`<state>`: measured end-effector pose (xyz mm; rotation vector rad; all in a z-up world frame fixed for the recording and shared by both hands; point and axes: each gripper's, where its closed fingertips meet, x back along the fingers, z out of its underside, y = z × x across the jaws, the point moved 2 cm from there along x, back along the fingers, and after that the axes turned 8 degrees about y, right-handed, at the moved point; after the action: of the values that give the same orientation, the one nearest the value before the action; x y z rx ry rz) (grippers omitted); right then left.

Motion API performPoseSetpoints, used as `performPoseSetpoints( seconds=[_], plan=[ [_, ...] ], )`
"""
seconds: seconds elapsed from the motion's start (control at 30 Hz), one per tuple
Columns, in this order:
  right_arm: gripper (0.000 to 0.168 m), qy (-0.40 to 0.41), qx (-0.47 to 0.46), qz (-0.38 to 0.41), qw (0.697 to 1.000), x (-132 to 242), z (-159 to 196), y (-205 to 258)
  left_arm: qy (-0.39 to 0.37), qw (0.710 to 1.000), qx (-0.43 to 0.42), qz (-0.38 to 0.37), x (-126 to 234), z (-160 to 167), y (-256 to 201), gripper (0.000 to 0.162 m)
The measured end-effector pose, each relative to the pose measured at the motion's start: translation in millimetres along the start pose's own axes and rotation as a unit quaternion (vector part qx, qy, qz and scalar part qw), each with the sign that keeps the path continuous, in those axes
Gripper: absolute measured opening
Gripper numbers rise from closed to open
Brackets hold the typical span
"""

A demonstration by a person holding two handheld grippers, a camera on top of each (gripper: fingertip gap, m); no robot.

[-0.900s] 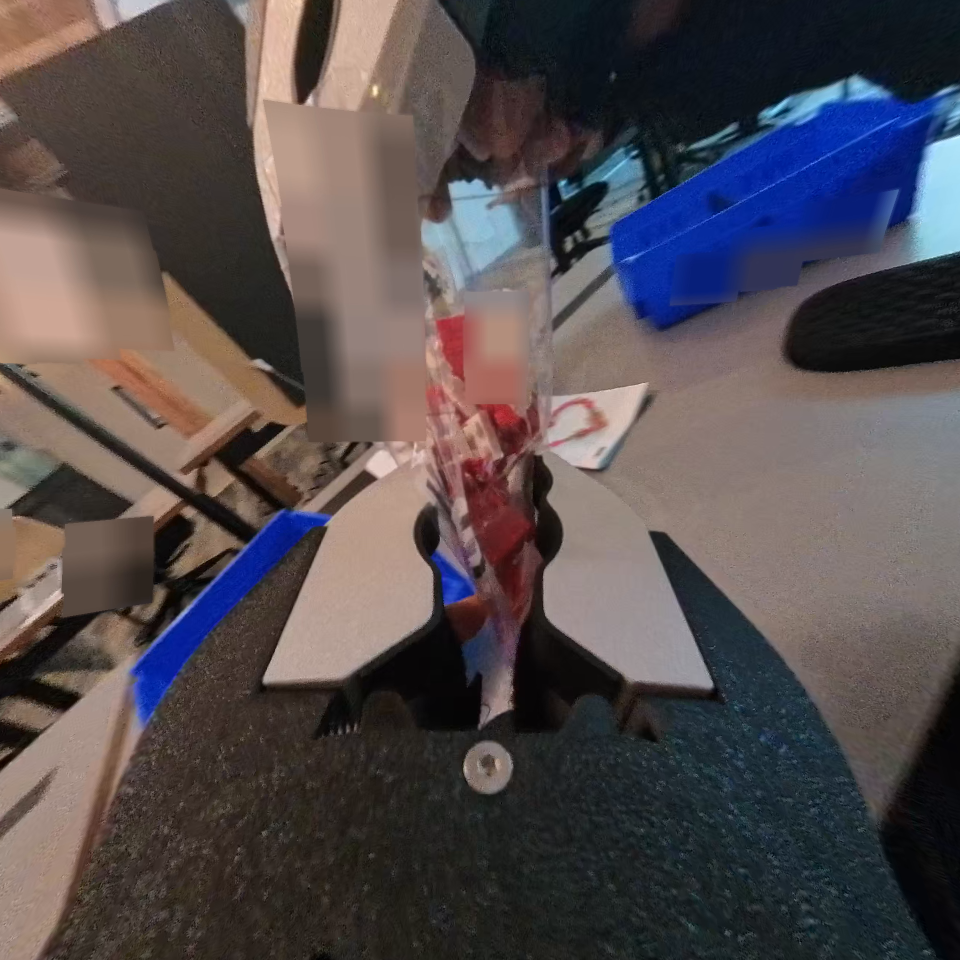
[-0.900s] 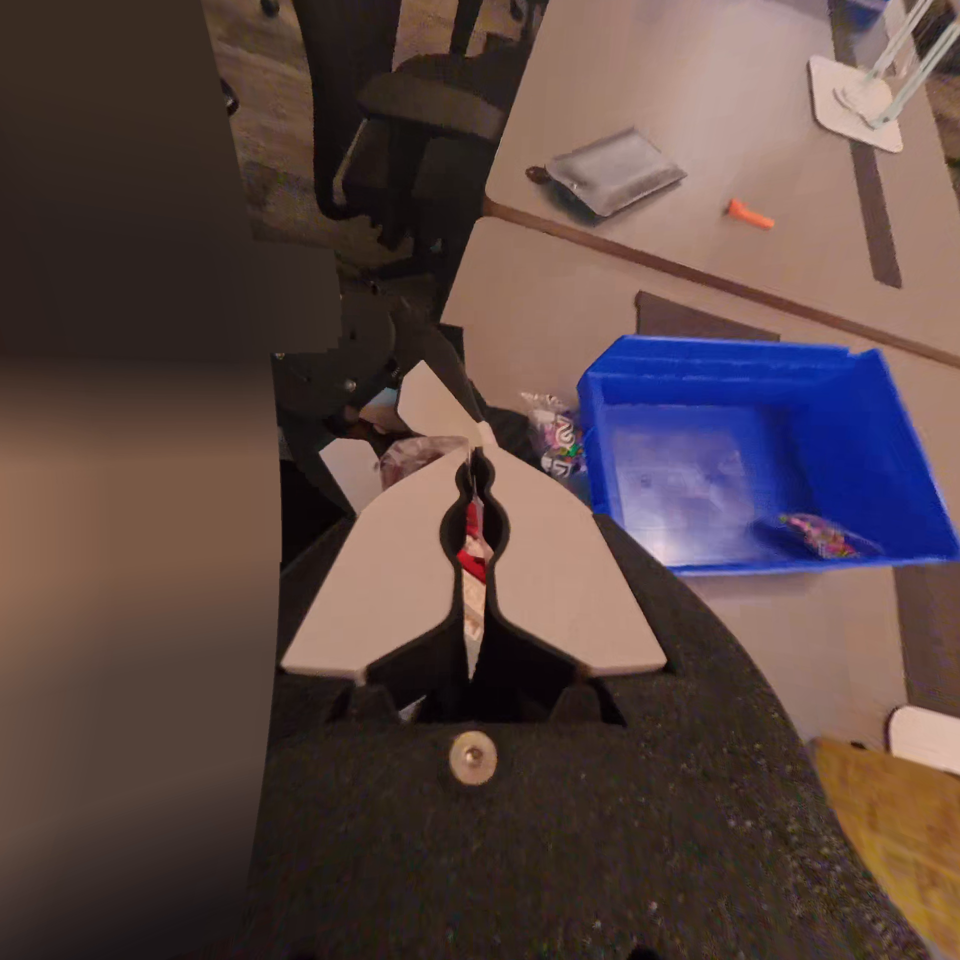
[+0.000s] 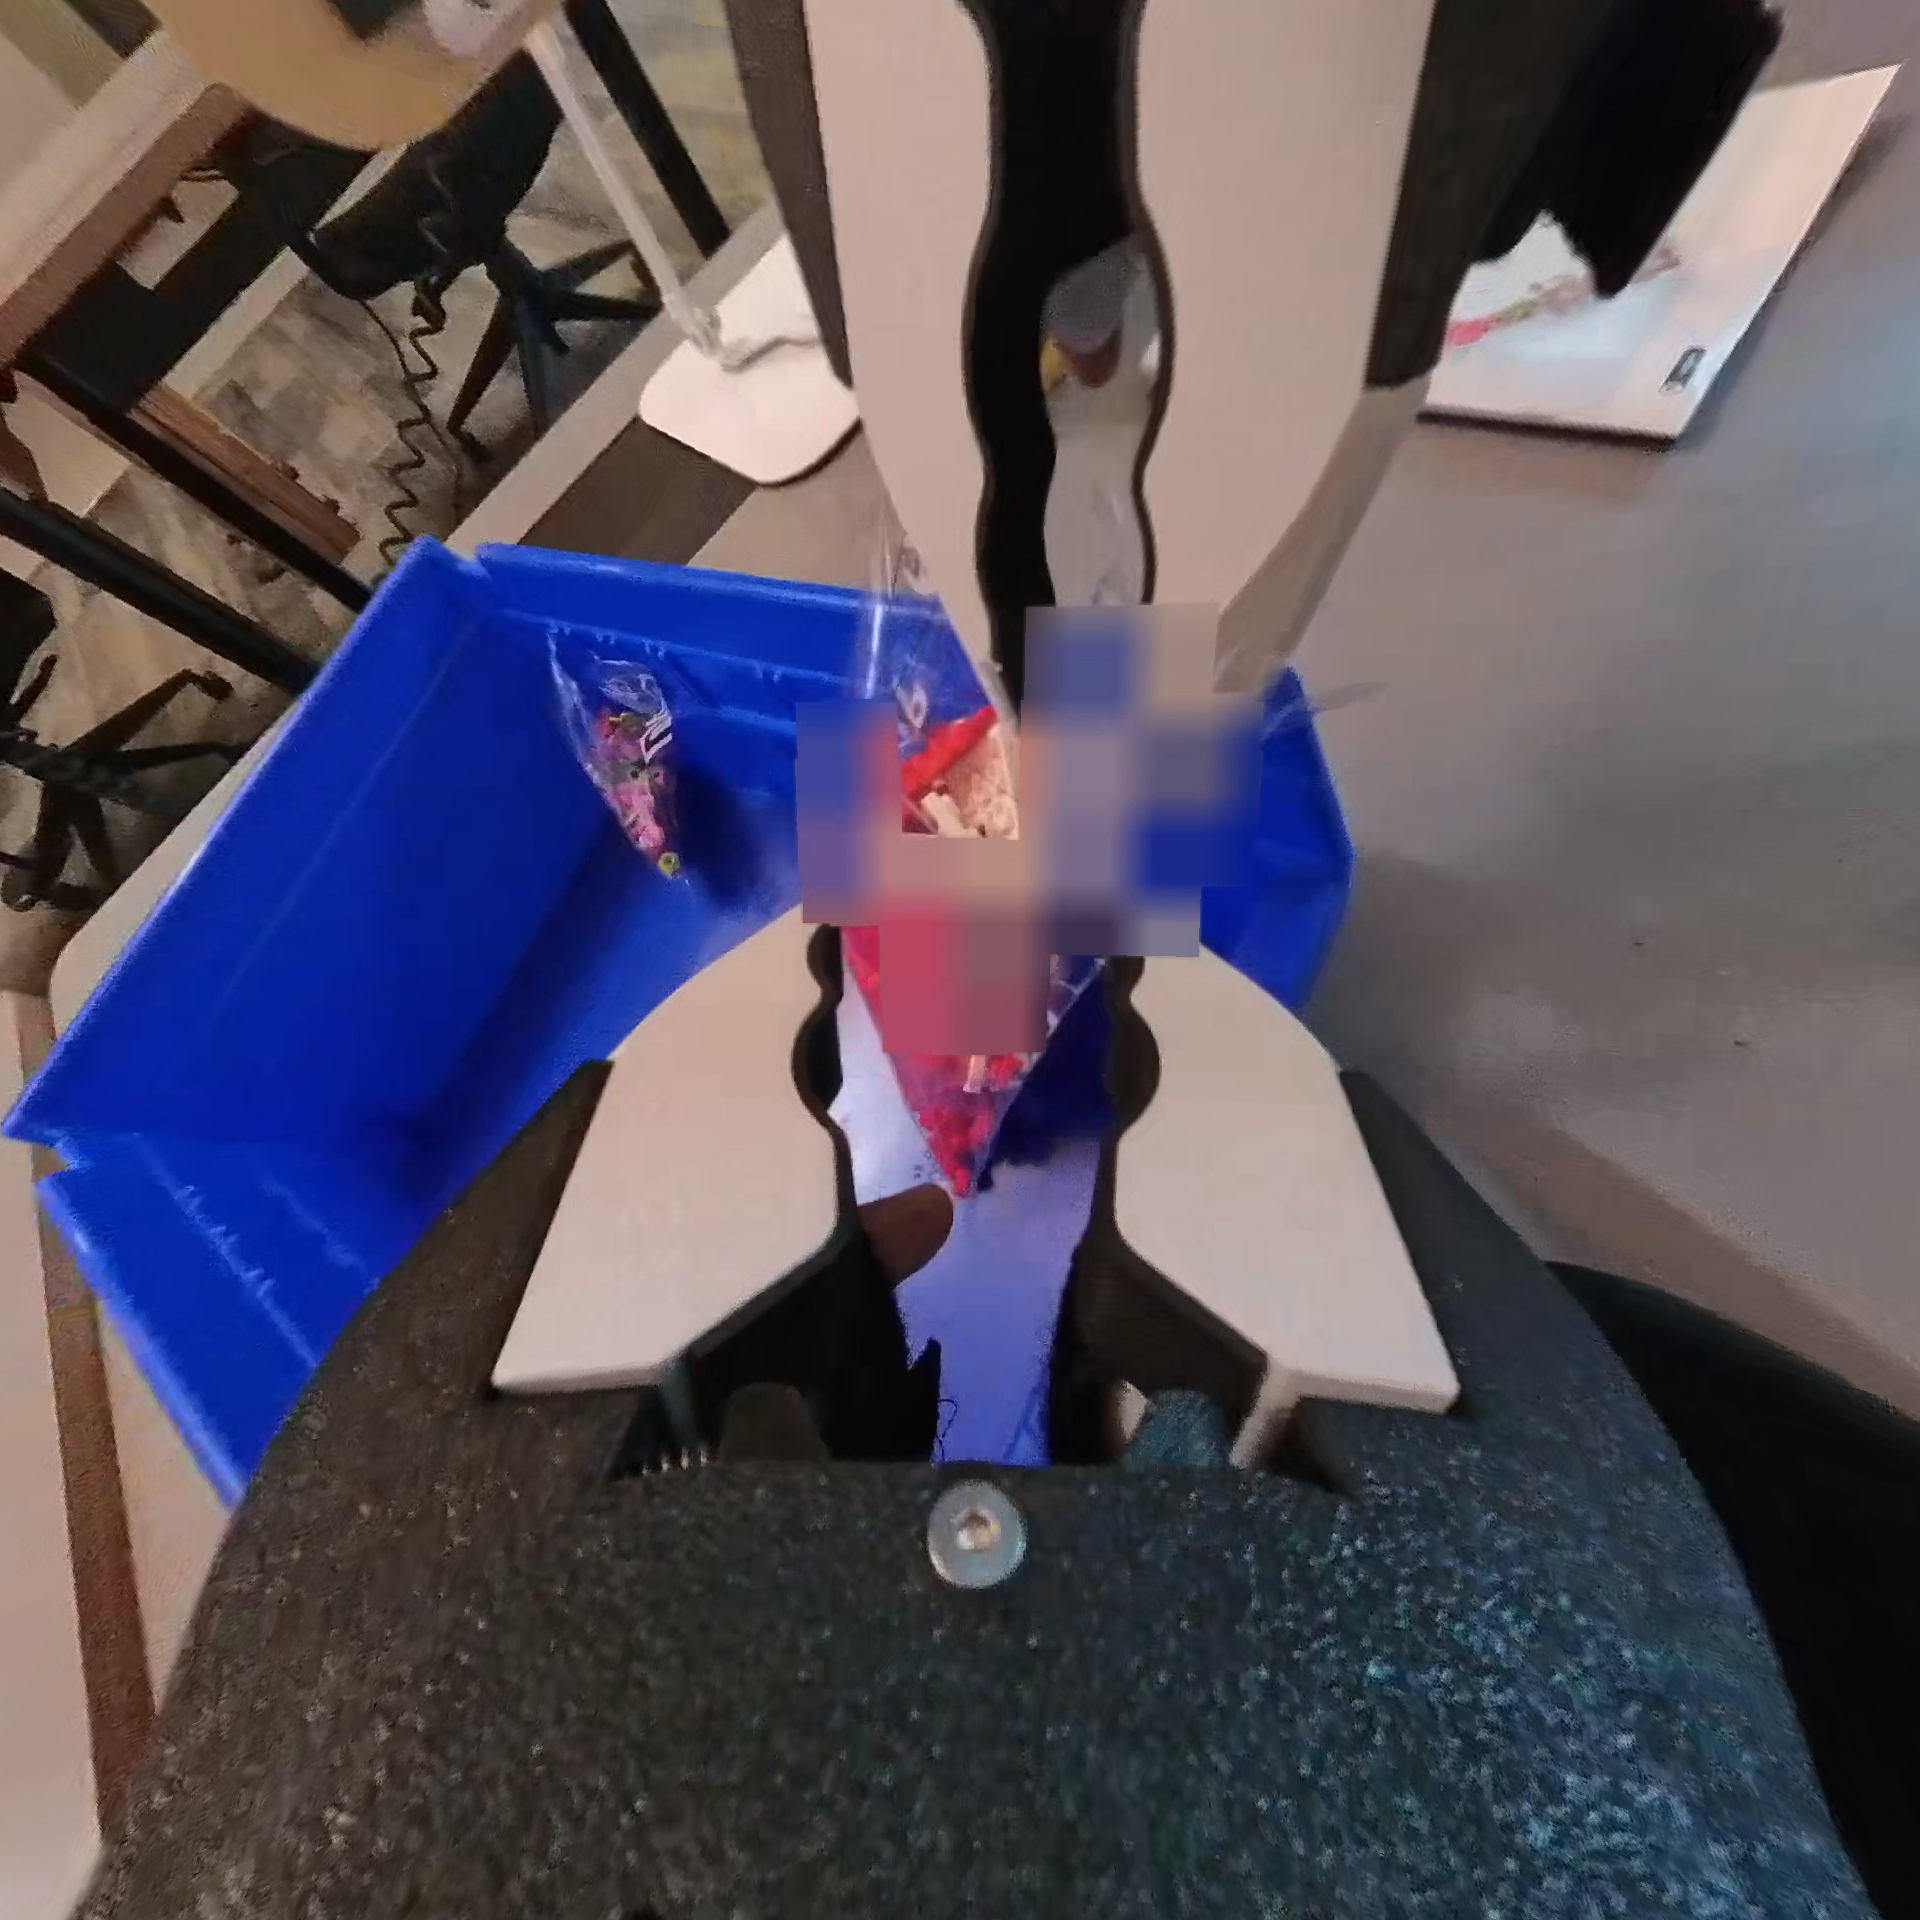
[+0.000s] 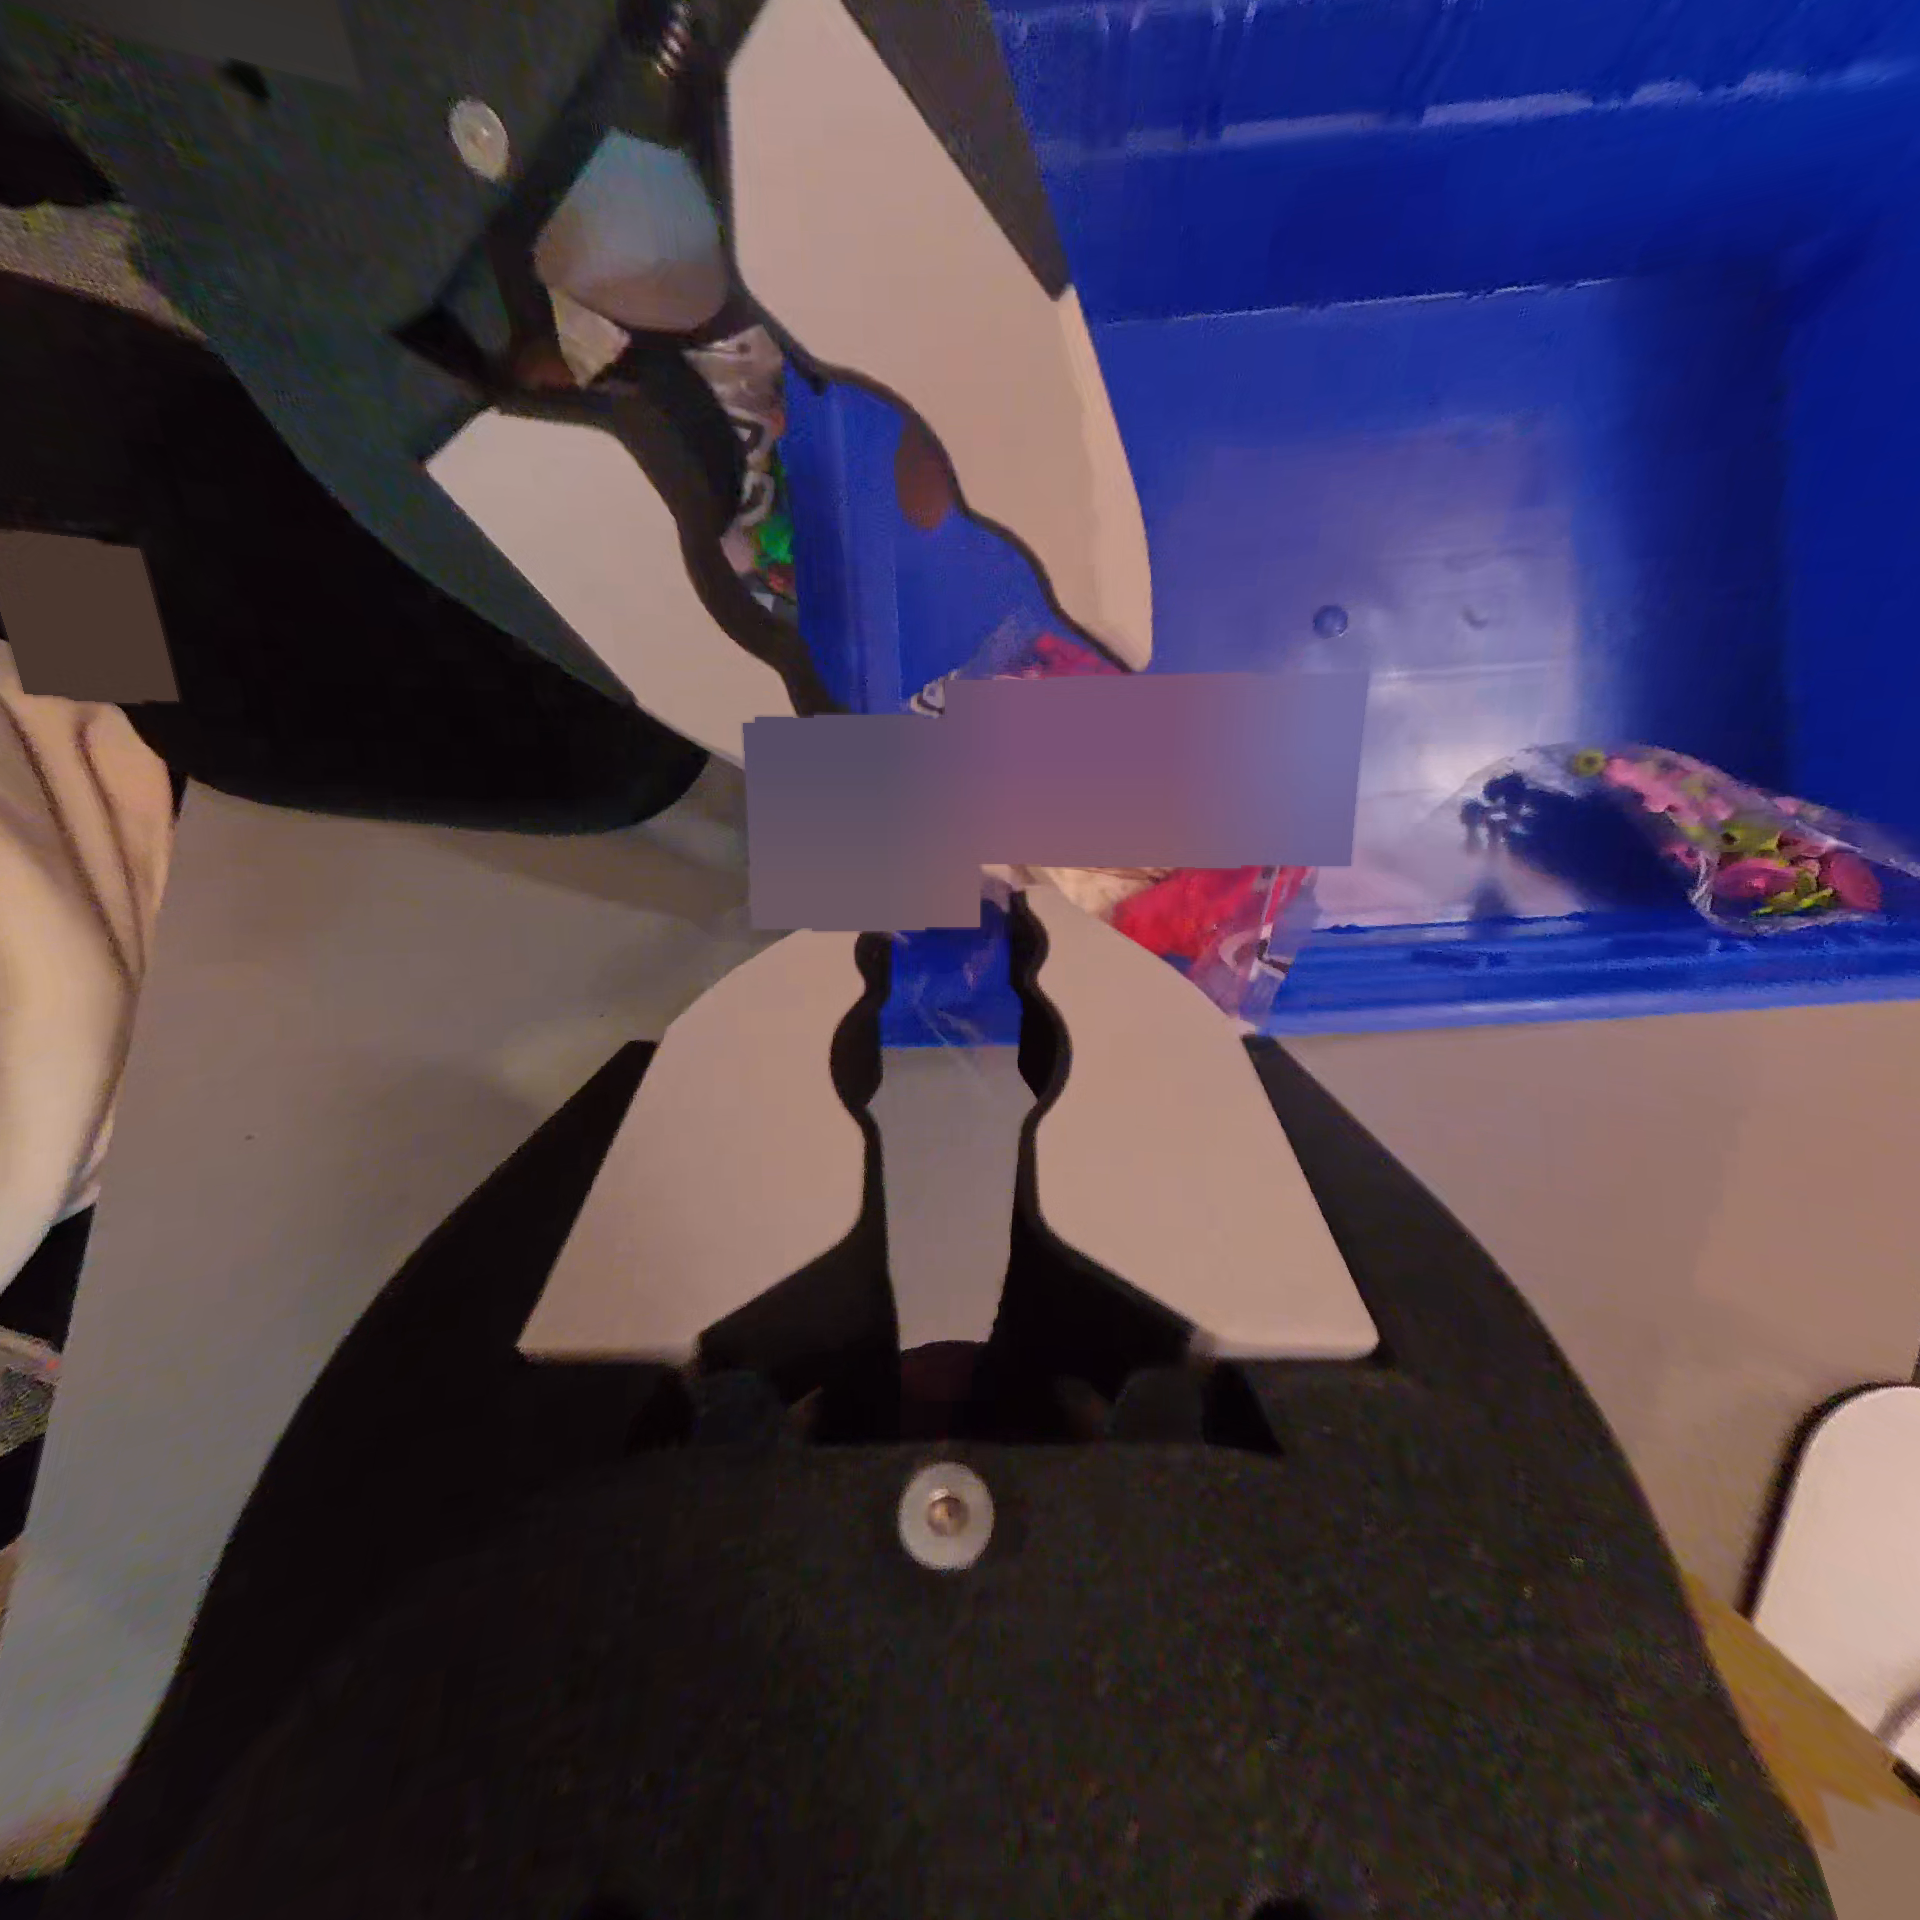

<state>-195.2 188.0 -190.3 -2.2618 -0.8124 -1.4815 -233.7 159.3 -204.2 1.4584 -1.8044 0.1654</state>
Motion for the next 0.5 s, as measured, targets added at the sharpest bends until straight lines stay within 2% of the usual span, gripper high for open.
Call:
performPoseSetpoints(
  seconds=[0.2,0.37,0.5],
  plan=[
    [0.041,-0.092,-0.042,0.019,0.995,30.8,-0.4,13.1,-0.045,0.998,0.044,-0.026,37.7,7.1,8.1,0.048],
    [0.043,-0.218,-0.067,0.071,0.971,65.9,8.1,35.0,-0.093,0.99,0.106,-0.006,64.0,15.4,5.9,0.048],
    [0.044,-0.283,-0.109,0.08,0.95,80.3,29.5,65.1,-0.13,0.983,0.131,-0.002,82.6,19.2,-4.1,0.048]
  ],
)
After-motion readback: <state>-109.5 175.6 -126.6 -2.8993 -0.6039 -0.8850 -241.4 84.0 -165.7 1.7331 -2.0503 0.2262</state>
